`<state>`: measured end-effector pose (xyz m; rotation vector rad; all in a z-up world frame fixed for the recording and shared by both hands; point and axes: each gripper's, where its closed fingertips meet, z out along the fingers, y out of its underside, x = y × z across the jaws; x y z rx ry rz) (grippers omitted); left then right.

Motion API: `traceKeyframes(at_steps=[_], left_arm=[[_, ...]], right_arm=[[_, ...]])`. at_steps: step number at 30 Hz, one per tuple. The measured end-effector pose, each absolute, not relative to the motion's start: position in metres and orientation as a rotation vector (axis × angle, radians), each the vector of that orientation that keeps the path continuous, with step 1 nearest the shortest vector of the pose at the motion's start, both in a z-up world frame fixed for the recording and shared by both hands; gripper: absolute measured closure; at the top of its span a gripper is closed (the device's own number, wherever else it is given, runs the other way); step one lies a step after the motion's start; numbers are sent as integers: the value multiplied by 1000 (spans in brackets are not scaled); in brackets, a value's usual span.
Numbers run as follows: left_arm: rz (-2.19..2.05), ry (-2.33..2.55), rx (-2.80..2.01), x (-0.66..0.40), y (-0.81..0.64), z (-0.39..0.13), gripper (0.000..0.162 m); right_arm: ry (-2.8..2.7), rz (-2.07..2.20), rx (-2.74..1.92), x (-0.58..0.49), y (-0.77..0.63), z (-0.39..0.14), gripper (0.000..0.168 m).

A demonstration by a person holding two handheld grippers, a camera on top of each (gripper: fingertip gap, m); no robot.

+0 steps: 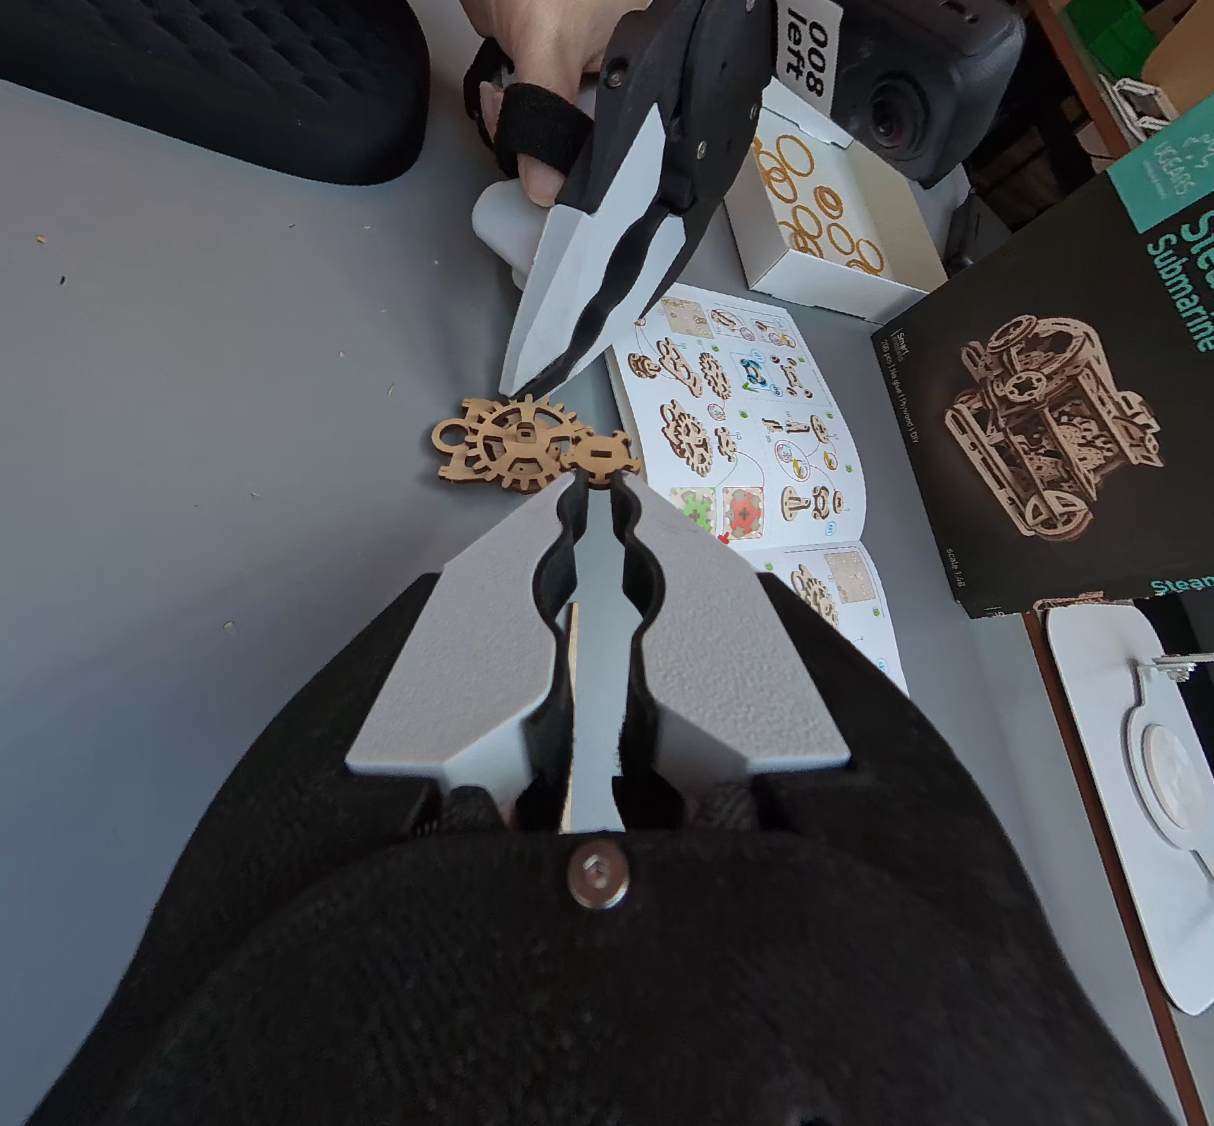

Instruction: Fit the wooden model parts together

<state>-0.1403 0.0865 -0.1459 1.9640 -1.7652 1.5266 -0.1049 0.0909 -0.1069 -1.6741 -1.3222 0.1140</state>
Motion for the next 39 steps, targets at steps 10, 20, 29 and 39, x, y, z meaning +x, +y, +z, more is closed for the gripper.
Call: traceKeyframes(at_steps=[10,20,29,39], left_arm=[[1547,-1758,1945,-142,86,-141,157],[1646,-1816,2088,-128,109,-131,150],[1559,-1865,2035,-128,97,-142,147],[1494,-1831,1890,-140,73,-148,148]], right_arm=[[-1307,85,-1671,-95,94,-101,163],[-1301,46,-1661,-90,95,-97,163],[-1303,40,-1662,-90,95,-97,163],[-1309,28,-1661,-89,94,-97,163]])
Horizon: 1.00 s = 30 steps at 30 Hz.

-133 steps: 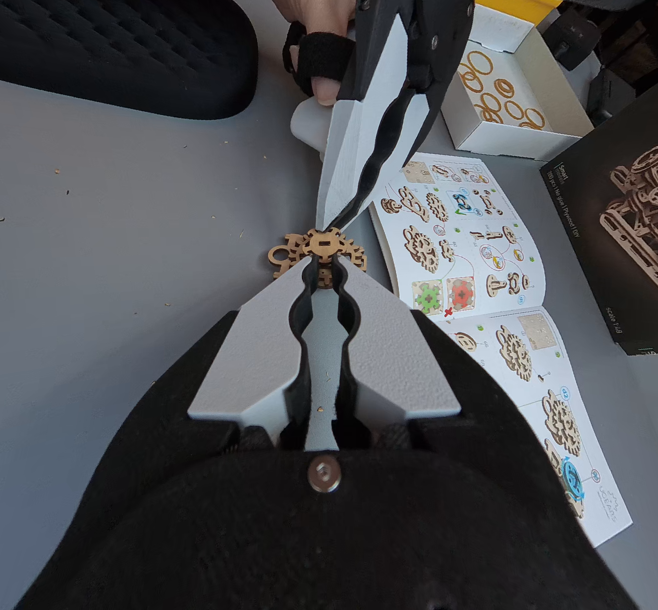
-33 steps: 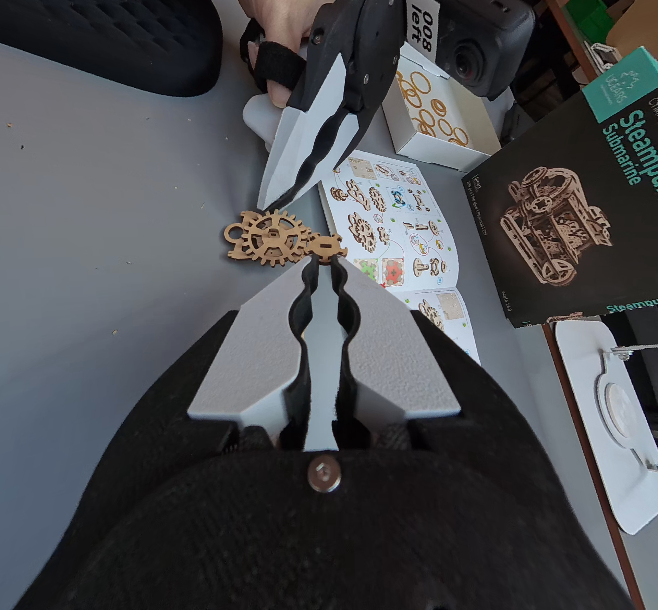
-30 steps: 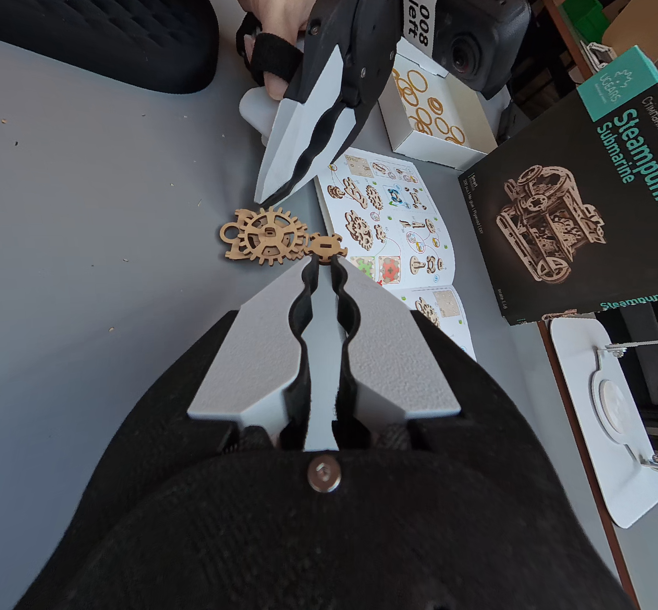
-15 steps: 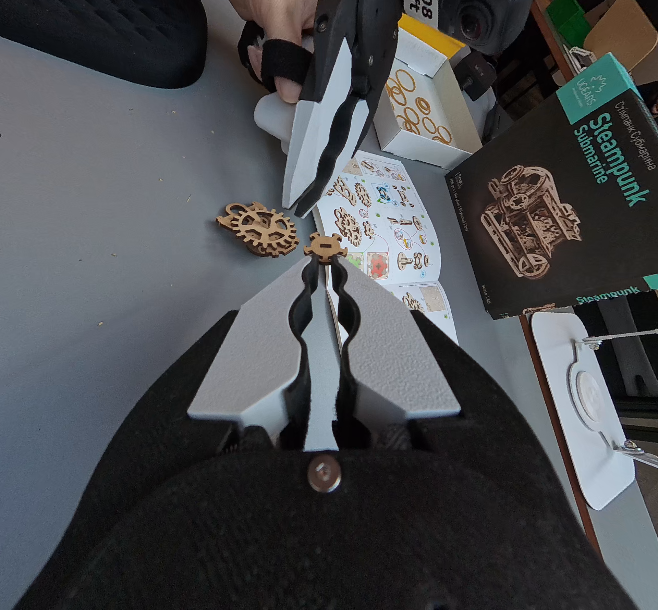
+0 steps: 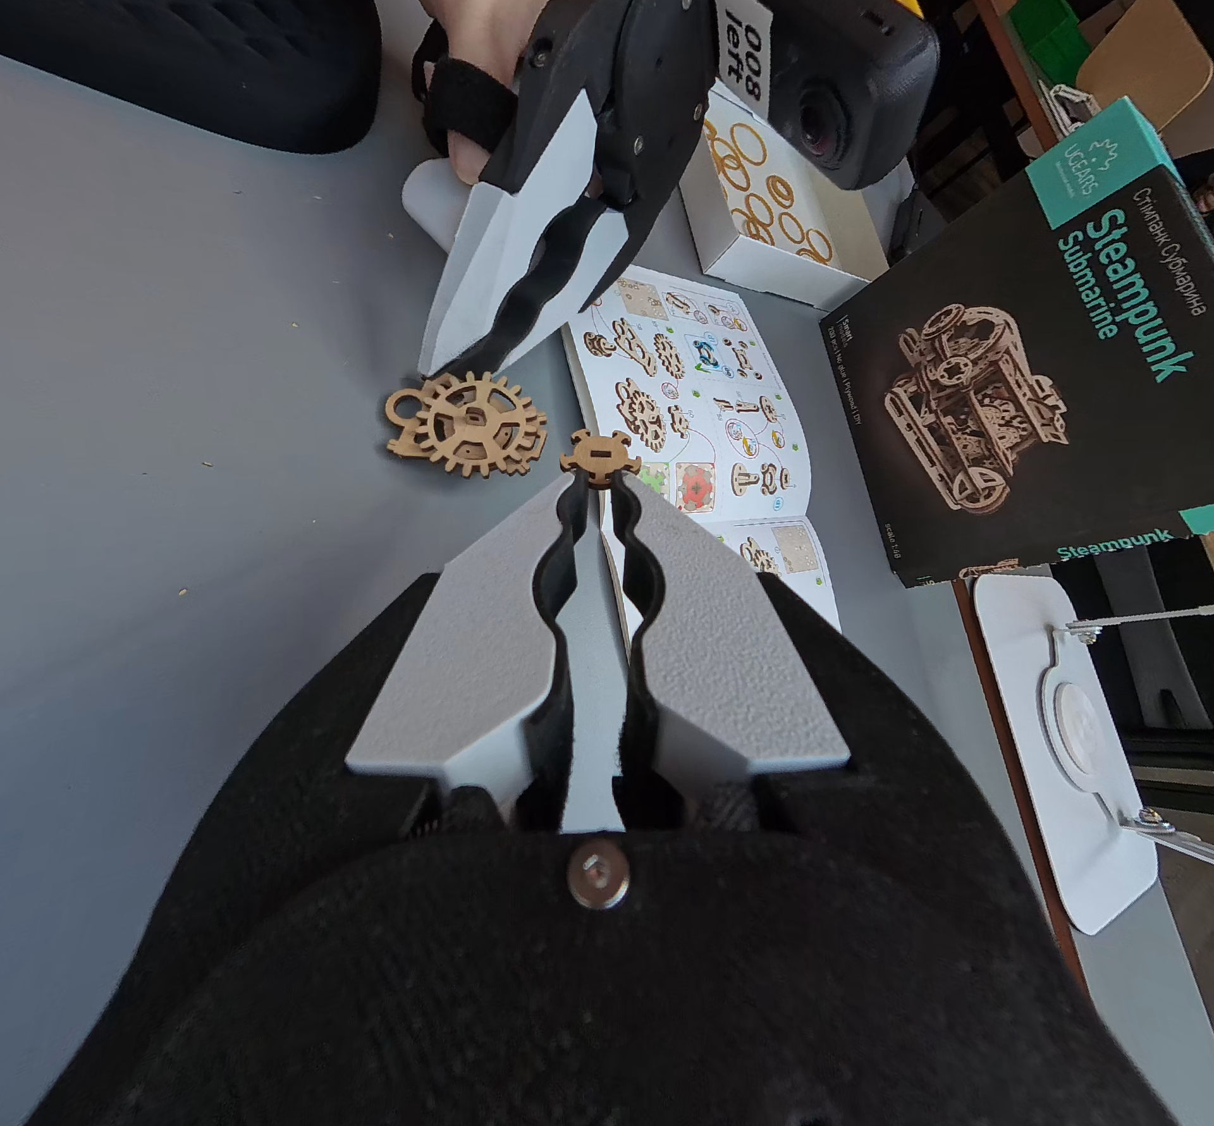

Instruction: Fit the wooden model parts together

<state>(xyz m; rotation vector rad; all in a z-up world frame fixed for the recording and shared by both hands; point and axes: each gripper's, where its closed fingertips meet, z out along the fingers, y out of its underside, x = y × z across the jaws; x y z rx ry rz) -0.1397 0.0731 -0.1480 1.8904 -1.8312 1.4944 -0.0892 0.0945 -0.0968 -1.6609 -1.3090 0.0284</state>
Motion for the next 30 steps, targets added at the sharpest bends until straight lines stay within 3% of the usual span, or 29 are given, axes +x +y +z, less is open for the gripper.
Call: traceKeyframes(at_steps=[21,30], left_arm=[[1480,-1795,1886,-144,74,-148,151],[1675,-1724,1982,-139,99,-125,150]], right_arm=[[-1317,8,-1661,-86,94,-96,163],[-1342,-10,-1663,-80,92,-96,163]])
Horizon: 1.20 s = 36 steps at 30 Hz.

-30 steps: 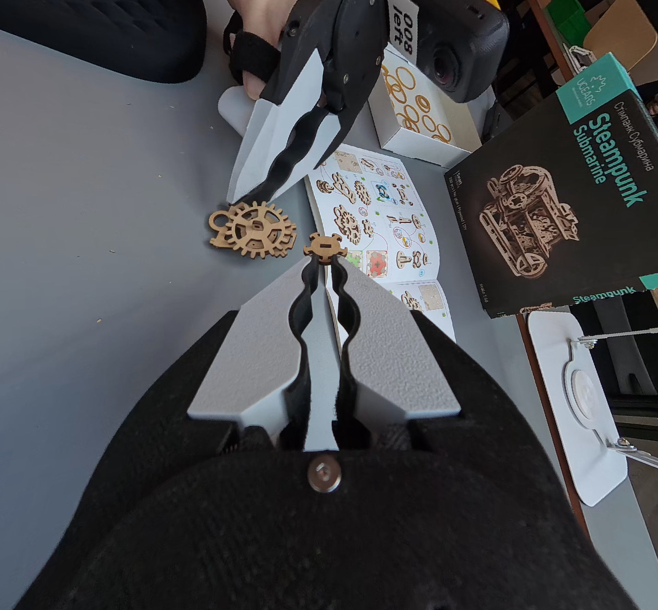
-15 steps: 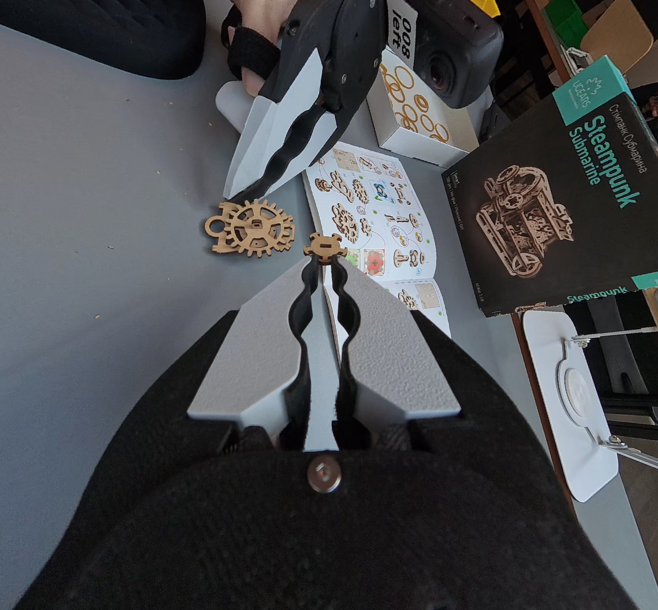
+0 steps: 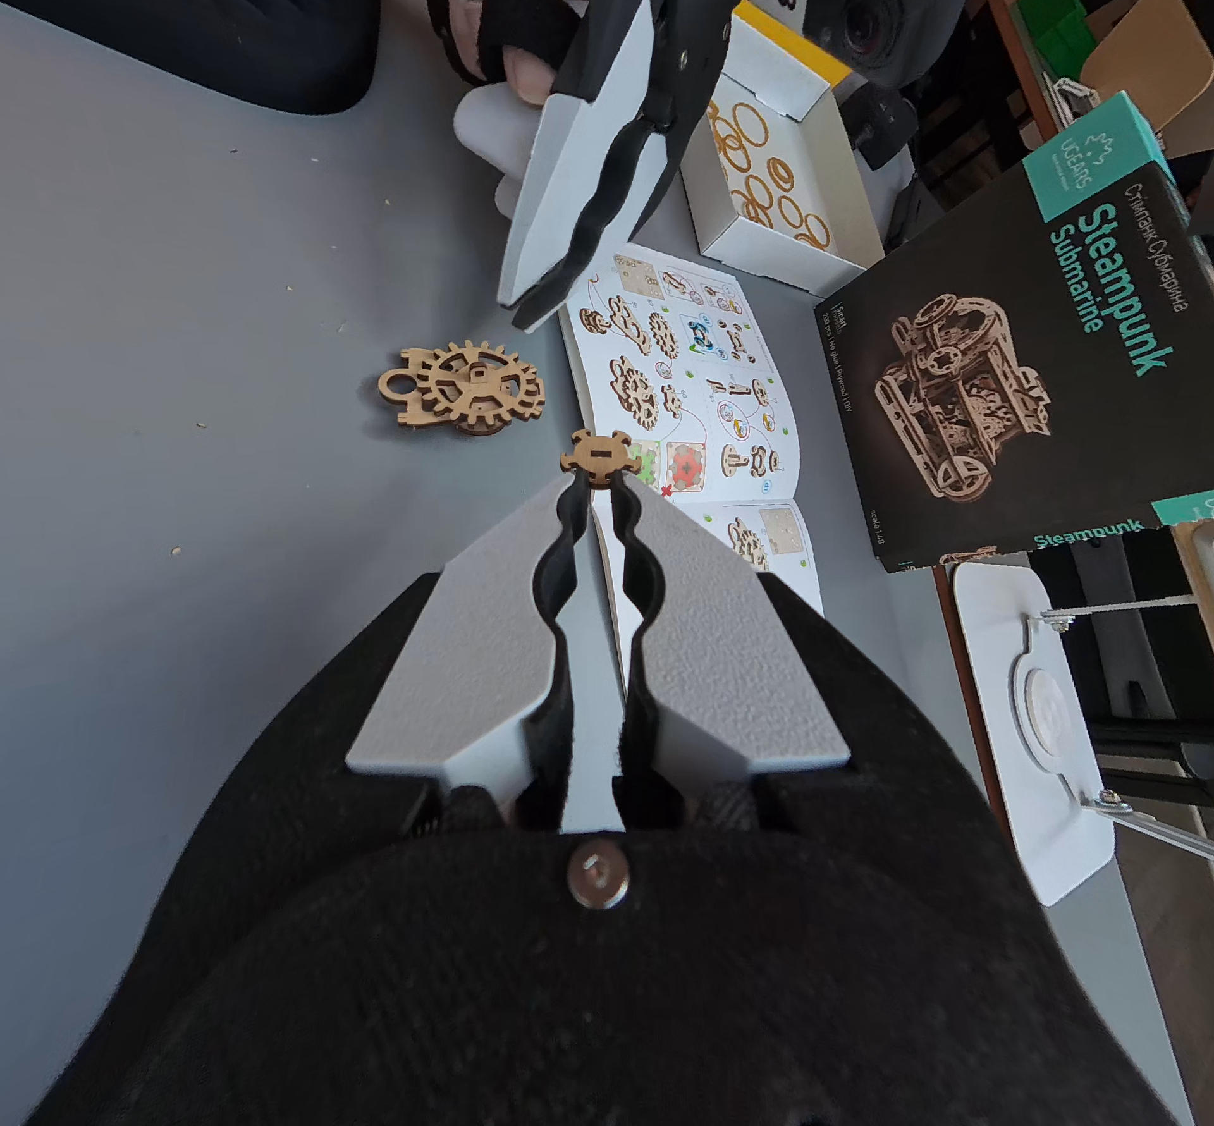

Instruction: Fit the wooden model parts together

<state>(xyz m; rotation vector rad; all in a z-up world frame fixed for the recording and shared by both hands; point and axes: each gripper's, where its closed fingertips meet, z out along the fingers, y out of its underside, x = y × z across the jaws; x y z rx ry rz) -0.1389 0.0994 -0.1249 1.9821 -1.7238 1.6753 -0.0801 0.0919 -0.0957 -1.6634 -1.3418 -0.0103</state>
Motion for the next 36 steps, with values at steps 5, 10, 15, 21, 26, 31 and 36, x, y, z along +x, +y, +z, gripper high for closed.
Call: traceKeyframes(at_steps=[5,10,15,21,26,31,36], left_arm=[[1737,-1836,2058,-136,115,-115,150],[1797,-2020,1999,-137,113,-101,148],[1813,-2144,1946,-138,108,-96,143],[1793,-2098,1876,-139,97,-101,142],[1722,-2237,1817,-139,88,-107,141],[1732,-2175,1823,-137,88,-108,141],[1695,-2080,1857,-139,89,-115,147]], right_arm=[[-1357,42,-1668,-80,87,-98,163],[-1373,70,-1668,-87,84,-100,163],[-1312,99,-1706,-105,87,-102,163],[-1387,88,-1693,-127,78,-115,163],[-1386,117,-1677,-130,79,-120,163],[-1379,142,-1626,-132,80,-117,163],[-1389,168,-1582,-135,77,-114,163]])
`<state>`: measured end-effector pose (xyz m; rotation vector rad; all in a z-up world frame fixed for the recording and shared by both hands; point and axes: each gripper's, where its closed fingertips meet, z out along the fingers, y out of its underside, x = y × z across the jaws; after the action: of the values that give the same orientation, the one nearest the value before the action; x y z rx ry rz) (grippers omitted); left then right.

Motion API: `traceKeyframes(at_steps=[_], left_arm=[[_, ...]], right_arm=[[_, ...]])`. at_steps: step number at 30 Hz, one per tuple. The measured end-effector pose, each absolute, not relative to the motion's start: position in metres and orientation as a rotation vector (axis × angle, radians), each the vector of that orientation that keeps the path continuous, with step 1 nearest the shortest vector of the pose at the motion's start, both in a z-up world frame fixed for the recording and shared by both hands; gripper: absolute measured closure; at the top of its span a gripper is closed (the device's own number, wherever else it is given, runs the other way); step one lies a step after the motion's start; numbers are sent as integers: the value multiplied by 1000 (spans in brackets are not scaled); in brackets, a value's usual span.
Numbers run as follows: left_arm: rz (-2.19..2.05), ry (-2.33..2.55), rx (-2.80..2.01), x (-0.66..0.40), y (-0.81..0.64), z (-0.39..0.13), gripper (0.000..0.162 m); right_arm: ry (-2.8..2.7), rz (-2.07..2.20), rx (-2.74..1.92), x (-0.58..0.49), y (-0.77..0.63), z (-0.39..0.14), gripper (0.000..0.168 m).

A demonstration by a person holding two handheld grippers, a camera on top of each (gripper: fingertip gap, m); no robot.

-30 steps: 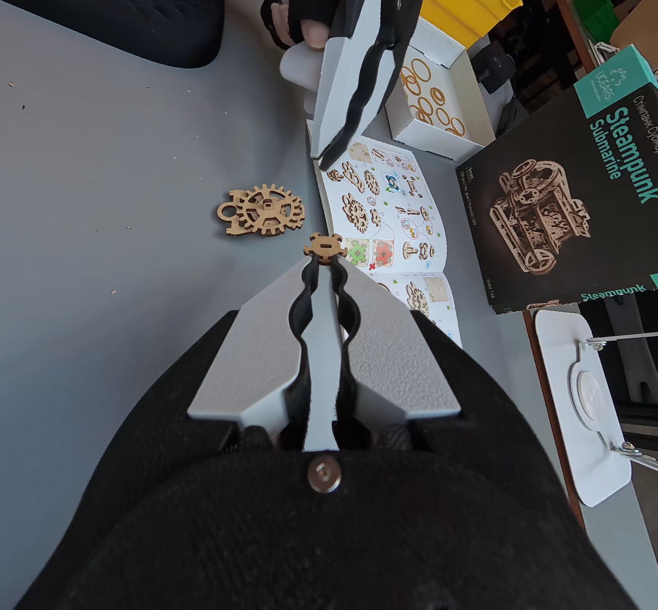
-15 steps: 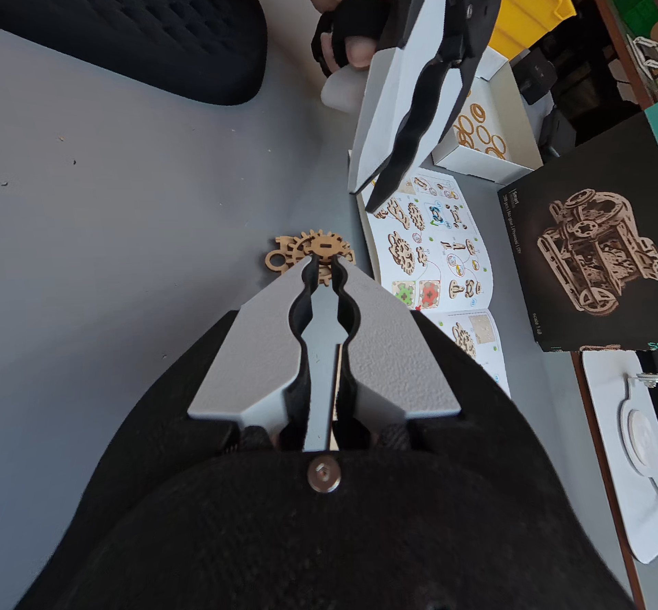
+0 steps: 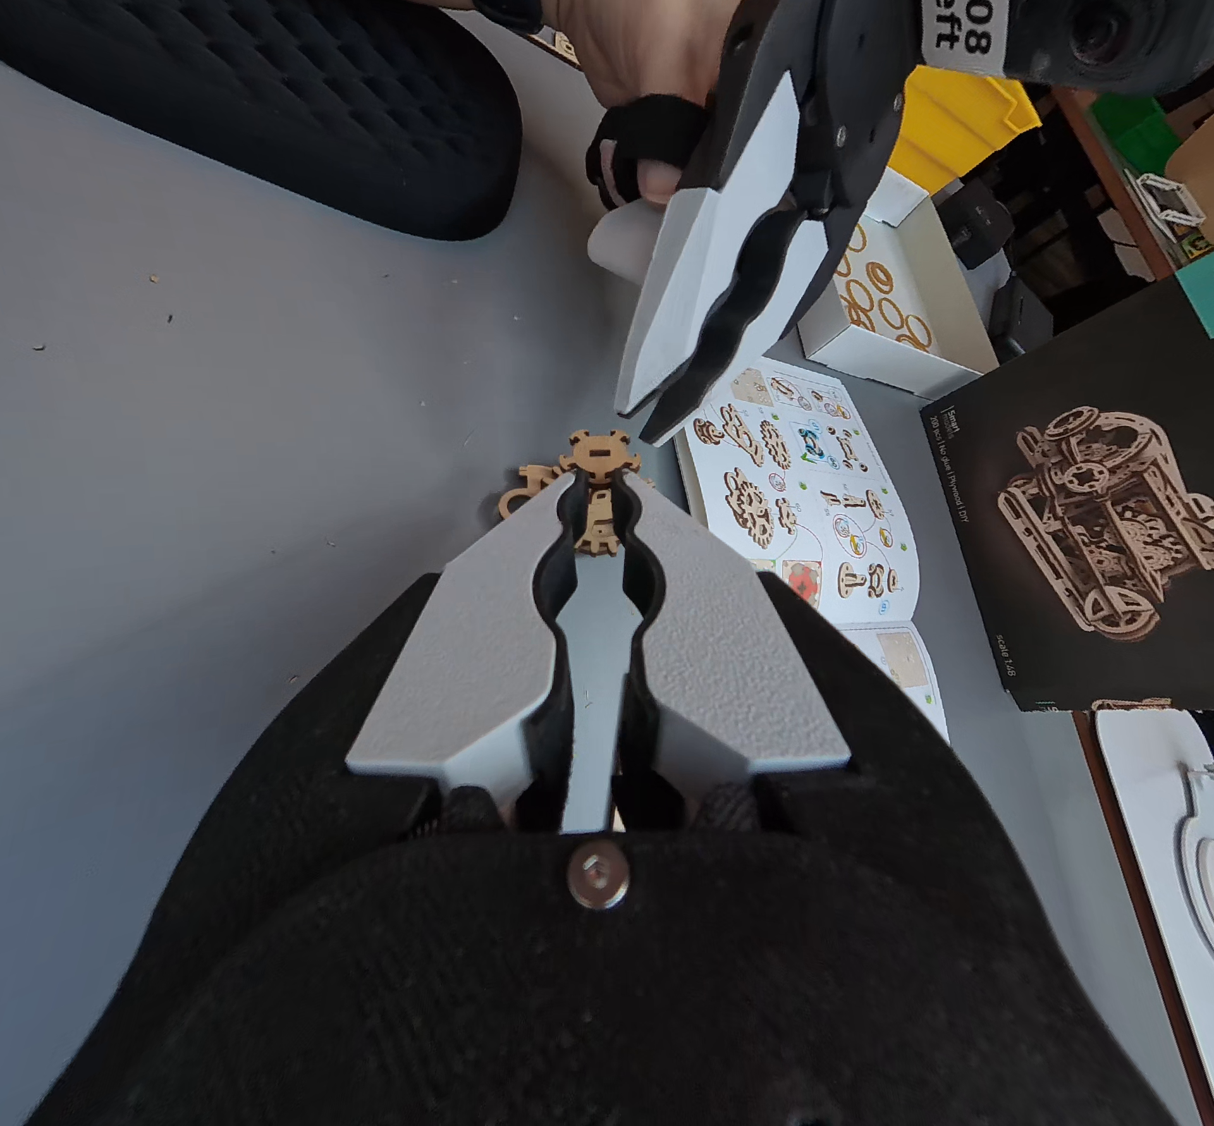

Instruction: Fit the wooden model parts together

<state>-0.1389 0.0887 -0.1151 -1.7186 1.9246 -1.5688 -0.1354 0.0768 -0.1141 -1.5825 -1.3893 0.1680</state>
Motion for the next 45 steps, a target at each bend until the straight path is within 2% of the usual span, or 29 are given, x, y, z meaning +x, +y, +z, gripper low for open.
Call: traceKeyframes(at_steps=[5,11,26,33,45], left_arm=[[-1727,1872,-1783,-140,86,-109,150],[-1873,1852,-1766,-143,79,-98,161],[-1832,1821,-1817,-142,86,-103,157],[-1769,1759,-1934,-134,96,-117,147],[-1734,1842,-1934,-133,86,-124,151]], right_arm=[[-1394,158,-1505,-141,73,-106,163],[-1383,160,-1477,-142,72,-100,163],[-1402,184,-1536,-135,74,-110,163],[-1414,212,-1584,-131,79,-121,163],[-1421,231,-1582,-132,83,-125,163]])
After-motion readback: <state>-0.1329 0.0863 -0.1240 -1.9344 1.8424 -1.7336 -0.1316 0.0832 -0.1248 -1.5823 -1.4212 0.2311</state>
